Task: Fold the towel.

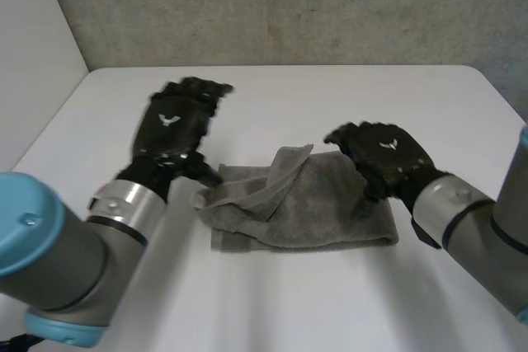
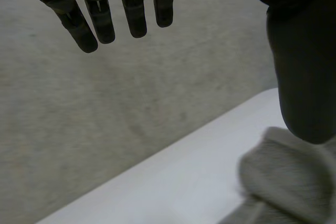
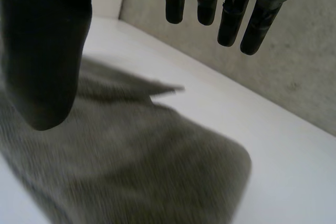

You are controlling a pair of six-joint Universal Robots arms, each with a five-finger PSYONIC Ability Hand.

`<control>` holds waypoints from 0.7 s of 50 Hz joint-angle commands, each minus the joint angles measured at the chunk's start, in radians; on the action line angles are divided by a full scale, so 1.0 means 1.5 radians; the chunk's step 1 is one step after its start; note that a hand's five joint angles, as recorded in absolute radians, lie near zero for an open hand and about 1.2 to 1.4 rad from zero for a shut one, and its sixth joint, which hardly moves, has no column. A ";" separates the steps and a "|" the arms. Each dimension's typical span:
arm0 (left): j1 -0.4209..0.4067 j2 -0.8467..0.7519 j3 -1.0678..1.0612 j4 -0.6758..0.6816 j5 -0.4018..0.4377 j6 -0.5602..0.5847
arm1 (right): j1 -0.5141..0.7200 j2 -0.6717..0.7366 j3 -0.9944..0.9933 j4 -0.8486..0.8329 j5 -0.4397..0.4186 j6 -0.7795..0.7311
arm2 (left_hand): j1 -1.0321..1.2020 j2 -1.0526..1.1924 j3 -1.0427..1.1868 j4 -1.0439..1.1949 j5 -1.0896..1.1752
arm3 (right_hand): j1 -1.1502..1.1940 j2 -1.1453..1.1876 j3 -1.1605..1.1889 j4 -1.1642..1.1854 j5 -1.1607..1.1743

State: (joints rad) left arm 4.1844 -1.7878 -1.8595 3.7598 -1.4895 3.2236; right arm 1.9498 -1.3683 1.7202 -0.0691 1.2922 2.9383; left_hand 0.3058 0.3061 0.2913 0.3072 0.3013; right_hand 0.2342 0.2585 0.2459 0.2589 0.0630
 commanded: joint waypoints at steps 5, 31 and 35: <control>-0.095 -0.187 0.193 -0.141 -0.001 -0.004 | -0.045 -0.007 0.131 -0.110 0.000 -0.052 | -0.016 -0.017 -0.007 -0.017 -0.130 | -0.040 -0.056 -0.048 -0.056 -0.042; -0.084 -0.320 0.320 -0.180 -0.163 0.006 | -0.089 0.088 0.181 -0.225 0.016 -0.155 | -0.018 -0.019 -0.009 -0.019 -0.132 | 0.386 0.370 0.378 0.369 0.384; -0.084 -0.318 0.307 -0.180 -0.197 0.009 | -0.088 0.103 0.175 -0.226 0.016 -0.156 | -0.018 -0.019 -0.009 -0.019 -0.132 | 0.386 0.370 0.378 0.369 0.384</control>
State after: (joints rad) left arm 4.0549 -2.2641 -1.3752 3.4902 -1.6954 3.2274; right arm 1.8166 -1.2436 1.9939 -0.4071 1.3159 2.7050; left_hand 0.3080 0.3069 0.2990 0.3089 0.3078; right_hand 0.8067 0.8060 0.8071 0.8062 0.6214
